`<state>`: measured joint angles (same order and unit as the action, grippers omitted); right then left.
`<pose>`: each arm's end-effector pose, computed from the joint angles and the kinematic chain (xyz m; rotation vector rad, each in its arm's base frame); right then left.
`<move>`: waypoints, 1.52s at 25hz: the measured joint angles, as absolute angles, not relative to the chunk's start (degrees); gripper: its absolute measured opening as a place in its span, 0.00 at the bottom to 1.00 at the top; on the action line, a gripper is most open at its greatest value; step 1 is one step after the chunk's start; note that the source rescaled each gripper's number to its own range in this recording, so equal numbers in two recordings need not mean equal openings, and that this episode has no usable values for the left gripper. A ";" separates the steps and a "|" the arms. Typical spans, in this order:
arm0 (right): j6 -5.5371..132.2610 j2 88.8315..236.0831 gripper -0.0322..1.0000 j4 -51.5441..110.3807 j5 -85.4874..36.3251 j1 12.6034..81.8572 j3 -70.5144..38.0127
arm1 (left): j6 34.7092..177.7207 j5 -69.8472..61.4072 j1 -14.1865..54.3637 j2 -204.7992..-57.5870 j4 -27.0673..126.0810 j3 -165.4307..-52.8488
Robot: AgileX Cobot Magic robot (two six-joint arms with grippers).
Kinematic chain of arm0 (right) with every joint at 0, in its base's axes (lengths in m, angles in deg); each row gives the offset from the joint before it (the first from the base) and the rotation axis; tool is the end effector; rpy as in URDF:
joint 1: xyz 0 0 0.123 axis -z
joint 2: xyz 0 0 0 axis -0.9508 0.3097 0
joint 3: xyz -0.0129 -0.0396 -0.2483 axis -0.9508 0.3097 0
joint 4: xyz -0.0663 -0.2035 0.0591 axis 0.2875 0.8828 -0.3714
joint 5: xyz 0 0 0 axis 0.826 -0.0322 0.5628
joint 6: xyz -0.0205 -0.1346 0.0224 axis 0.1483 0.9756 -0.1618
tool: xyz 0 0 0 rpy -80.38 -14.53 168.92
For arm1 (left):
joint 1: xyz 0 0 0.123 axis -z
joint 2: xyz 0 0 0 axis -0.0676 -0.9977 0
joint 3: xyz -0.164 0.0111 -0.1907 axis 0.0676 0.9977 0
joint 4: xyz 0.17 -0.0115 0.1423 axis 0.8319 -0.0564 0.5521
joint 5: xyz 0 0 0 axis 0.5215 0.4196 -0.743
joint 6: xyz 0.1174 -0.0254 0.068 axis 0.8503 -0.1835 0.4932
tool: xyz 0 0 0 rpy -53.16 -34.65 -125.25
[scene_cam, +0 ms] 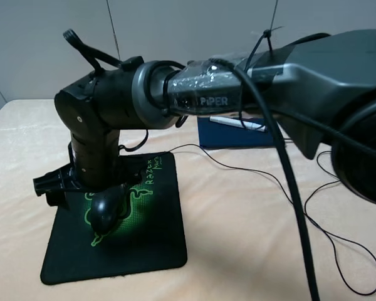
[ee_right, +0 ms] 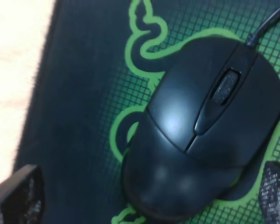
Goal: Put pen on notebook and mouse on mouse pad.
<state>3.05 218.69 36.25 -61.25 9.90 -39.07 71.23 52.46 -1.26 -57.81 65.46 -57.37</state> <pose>0.2118 0.4032 0.1058 -0.5956 2.7997 0.4541 0.0450 0.0031 0.2378 0.0286 2.0497 0.0128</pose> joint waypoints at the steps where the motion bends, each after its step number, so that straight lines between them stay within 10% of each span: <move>1: 3.07 218.07 1.00 36.45 -61.75 9.90 -39.07 | 71.23 52.46 -1.26 -57.81 65.46 -57.37; 38: 22.53 200.72 1.00 38.22 -84.84 9.77 -38.91 | 71.23 52.46 -1.26 -57.81 65.46 -57.37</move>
<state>22.53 200.72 38.22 -84.84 9.77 -38.91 71.23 52.46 -1.26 -57.81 65.46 -57.37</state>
